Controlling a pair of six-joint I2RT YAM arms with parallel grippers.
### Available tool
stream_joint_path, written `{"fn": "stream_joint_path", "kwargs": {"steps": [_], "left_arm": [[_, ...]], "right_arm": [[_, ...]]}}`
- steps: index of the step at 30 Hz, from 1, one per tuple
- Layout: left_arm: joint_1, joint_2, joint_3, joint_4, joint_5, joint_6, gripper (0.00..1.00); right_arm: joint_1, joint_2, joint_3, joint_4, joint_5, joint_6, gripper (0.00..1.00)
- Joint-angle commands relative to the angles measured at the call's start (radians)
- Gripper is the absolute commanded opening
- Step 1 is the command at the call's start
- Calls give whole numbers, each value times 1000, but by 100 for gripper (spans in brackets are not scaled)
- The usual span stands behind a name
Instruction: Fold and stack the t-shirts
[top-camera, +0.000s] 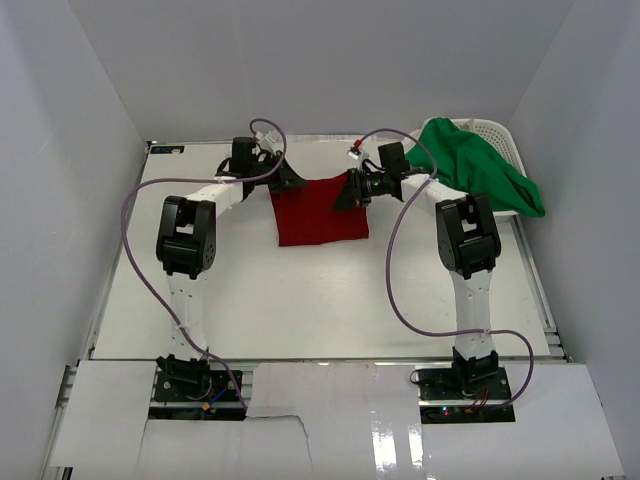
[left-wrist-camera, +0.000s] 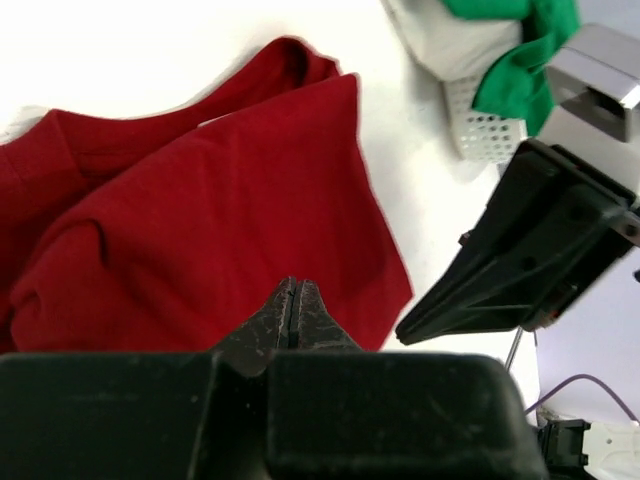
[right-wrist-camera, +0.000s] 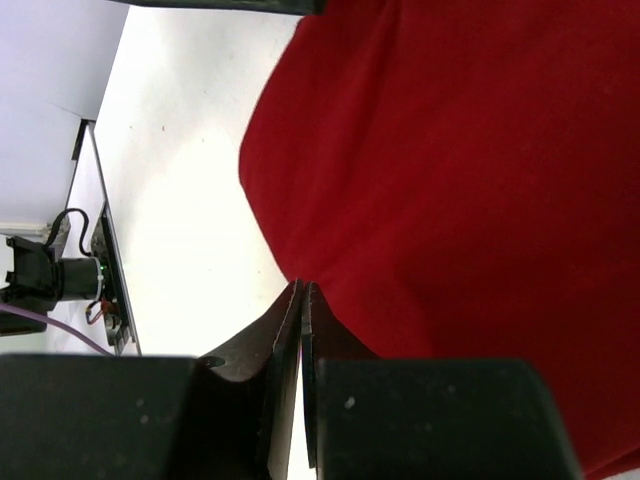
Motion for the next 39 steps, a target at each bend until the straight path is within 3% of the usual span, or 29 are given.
{"fn": "stream_joint_path", "kwargs": {"steps": [1,7,20,32,39], "left_arm": [[-9,43,105,-57,14,45,0],[-9,123,206,-115,-26,111,0],[-3,73,217,-247,-207,257,0],[47,24,199,-279,-500,330,0],[95,106,361,-366,-595,413,0]], "right_arm": [[9,34,-1,26,-26,-14,8],[13,79,-27,45,-20,-14,8],[9,90,-153,45,92,-34,8],[7,64,-230,62,90,-42,8],[7,41,-276,85,85,-42,8]]}}
